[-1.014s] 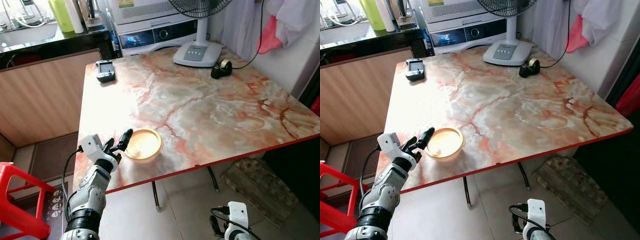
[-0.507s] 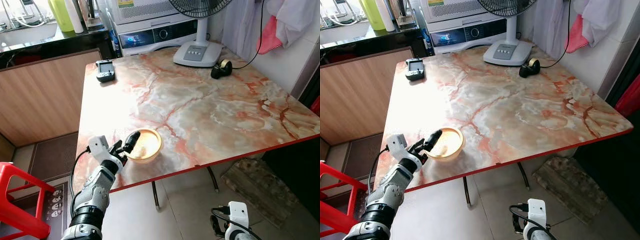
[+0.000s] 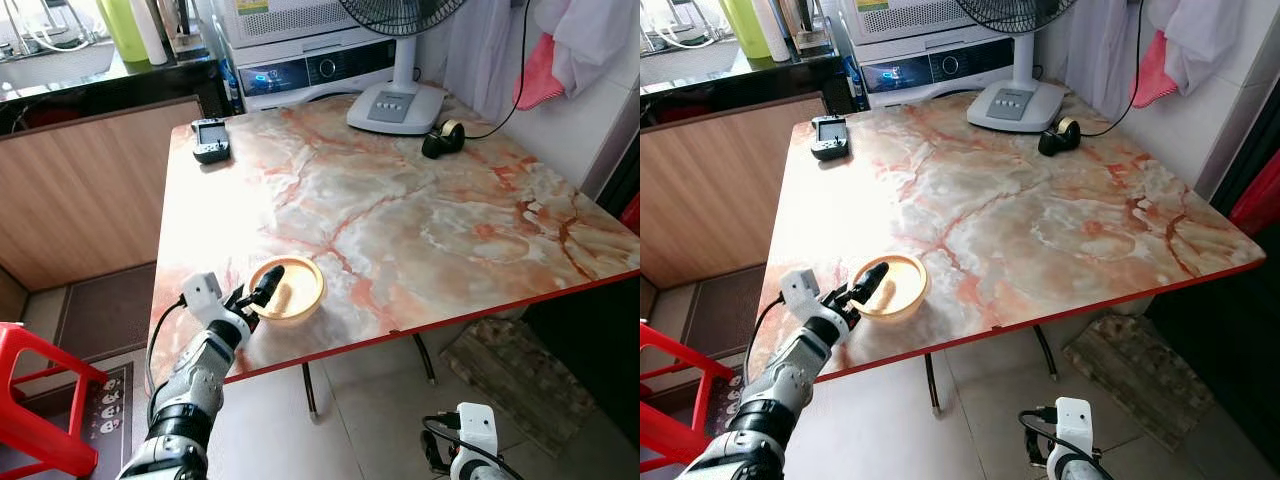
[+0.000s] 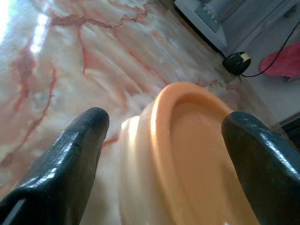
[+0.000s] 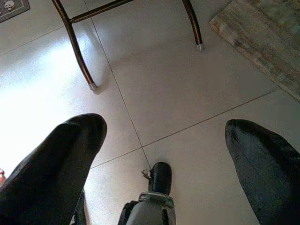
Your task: Restocking fridge
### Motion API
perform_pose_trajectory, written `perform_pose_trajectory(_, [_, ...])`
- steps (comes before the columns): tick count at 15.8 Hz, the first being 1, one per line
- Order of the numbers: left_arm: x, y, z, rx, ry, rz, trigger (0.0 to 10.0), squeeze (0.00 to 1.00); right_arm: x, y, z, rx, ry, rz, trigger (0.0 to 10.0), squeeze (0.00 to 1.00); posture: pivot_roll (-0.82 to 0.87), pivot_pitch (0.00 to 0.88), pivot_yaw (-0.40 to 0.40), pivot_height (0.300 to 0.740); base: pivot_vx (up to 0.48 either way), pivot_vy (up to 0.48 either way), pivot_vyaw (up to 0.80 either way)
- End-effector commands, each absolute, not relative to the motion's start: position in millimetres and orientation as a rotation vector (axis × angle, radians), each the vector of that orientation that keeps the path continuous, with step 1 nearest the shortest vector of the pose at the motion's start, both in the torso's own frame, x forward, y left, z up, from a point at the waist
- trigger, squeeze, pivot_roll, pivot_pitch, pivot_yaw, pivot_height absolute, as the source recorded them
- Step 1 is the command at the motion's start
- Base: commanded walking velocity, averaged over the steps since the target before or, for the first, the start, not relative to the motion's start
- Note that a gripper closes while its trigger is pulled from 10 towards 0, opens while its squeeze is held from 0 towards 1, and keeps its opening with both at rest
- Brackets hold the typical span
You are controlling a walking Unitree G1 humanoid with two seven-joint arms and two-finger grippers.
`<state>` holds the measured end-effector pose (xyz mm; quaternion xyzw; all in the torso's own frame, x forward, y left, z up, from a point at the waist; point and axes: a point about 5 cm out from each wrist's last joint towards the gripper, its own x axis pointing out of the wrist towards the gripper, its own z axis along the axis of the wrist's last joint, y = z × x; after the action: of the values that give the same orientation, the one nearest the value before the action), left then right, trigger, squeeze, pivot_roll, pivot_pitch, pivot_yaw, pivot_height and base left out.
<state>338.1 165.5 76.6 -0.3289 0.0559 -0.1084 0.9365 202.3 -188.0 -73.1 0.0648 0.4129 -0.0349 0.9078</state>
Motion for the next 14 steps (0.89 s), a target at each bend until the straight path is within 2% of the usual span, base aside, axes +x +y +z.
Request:
perform_pose_trajectory(1, [340.3,169.0,78.6,-0.671,0.105,-0.215,0.0,0.0,201.6,-186.3,-73.8,0.131,0.861,-0.064,10.0,0.0,-0.05,0.0,0.042,0.74,0.0,0.0,0.0])
perform_pose_trajectory(6, [342.2,168.5,77.7,-0.675,0.108,-0.22,0.0,0.0,201.7,-186.5,-73.9,0.123,0.866,-0.061,10.0,0.0,-0.05,0.0,0.041,0.74,0.0,0.0,0.0])
perform_pose_trajectory(7, [342.0,168.3,77.2,-0.677,0.111,-0.222,1.0,0.0,201.7,-186.5,-73.9,0.122,0.867,-0.061,10.0,0.0,-0.05,0.0,0.041,0.74,0.0,0.0,0.0])
perform_pose_trajectory(8, [341.6,168.4,76.1,-0.673,0.116,-0.221,10.0,0.0,201.7,-186.7,-73.9,0.121,0.867,-0.061,10.0,0.0,-0.05,0.0,0.039,0.74,0.0,0.0,0.0])
perform_pose_trajectory(14, [341.3,168.2,71.8,-0.694,0.128,-0.206,10.0,0.0,201.7,-187.6,-73.8,0.114,0.869,-0.059,10.0,0.0,-0.06,0.0,0.034,0.74,0.0,0.0,0.0])
